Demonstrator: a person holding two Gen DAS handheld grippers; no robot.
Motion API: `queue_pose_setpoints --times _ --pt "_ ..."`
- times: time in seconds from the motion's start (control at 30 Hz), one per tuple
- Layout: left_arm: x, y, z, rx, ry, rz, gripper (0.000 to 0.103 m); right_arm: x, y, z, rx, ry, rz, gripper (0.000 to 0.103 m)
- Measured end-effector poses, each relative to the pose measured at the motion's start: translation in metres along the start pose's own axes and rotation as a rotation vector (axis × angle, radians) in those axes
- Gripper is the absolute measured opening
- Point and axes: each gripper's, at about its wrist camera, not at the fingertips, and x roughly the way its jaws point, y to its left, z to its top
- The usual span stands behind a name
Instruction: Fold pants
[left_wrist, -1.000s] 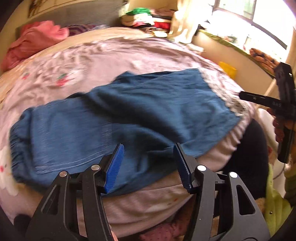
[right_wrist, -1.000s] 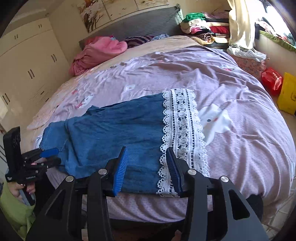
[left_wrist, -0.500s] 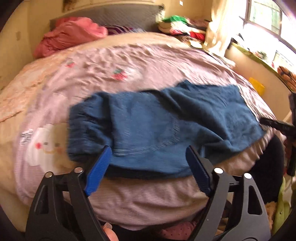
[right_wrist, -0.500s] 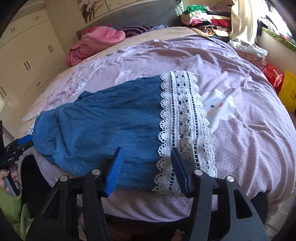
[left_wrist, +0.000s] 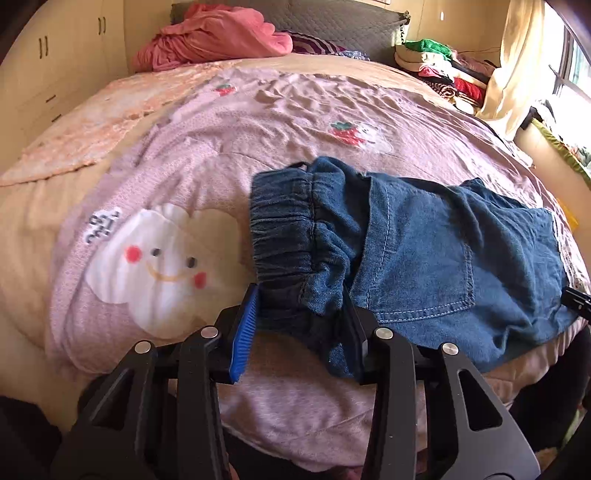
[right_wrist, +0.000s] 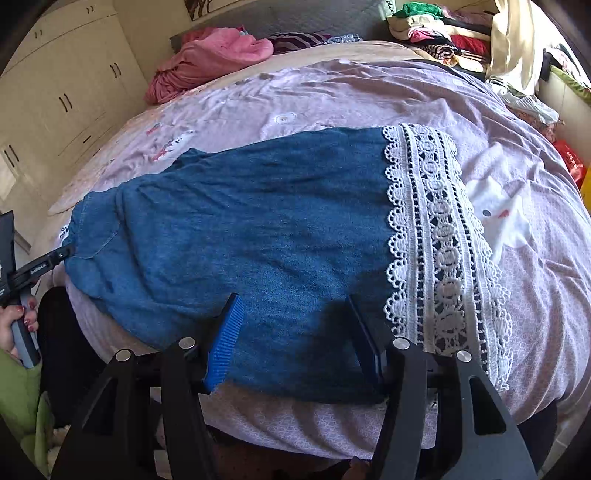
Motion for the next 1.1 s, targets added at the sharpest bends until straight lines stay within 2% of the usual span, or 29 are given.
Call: queue_pose_setpoints --times 0.07,0.13,0.17,0.27,0.33,0.4,0.5,0.63,0.8,0.87,1.0,1.1 --pt "-0.001 0.006 -0.001 0.010 -0.004 0.012 0.033 0.001 -0.001 -0.003 0.000 -0.002 0.004 0.056" --pt "0.006 0.005 -0.006 0.021 0.019 0.018 0.041 0.006 0.001 -0.005 -0.021 0.006 -0.016 0.056" --pt "0.010 0.005 -0.008 0.018 0.032 0.020 0.049 0.007 0.003 -0.006 -0.038 0.009 -0.026 0.056" --pt "0.004 0.006 -0.008 -0.007 0.039 -0.004 0.050 -0.006 0.001 -0.003 -0.037 -0.006 0.005 0.056" --pt "-0.014 0.007 -0.003 -0.006 0.010 0.007 0.052 -0.022 -0.006 0.003 -0.020 -0.057 0.028 0.056" --pt "-0.035 0.005 0.007 0.016 -0.044 0.020 0.060 -0.037 -0.019 0.013 0.008 -0.110 0.024 0.057" --pt "-0.056 -0.008 0.030 0.049 -0.110 -0.033 0.069 -0.048 -0.044 0.032 0.058 -0.162 -0.005 0.060" --pt "-0.044 -0.047 0.064 0.096 -0.128 -0.131 0.070 -0.046 -0.070 0.058 0.100 -0.193 -0.029 0.060" --pt "0.010 -0.123 0.098 0.196 -0.026 -0.338 0.070 -0.025 -0.094 0.078 0.134 -0.171 -0.010 0.060" --pt "0.030 -0.148 0.105 0.265 0.012 -0.351 0.070 -0.017 -0.102 0.081 0.143 -0.156 -0.013 0.060" --pt "0.074 -0.185 0.107 0.480 0.085 -0.309 0.070 -0.002 -0.118 0.087 0.167 -0.128 0.017 0.060" --pt "0.100 -0.190 0.111 0.467 0.159 -0.344 0.070 0.005 -0.122 0.090 0.170 -0.119 0.021 0.060"
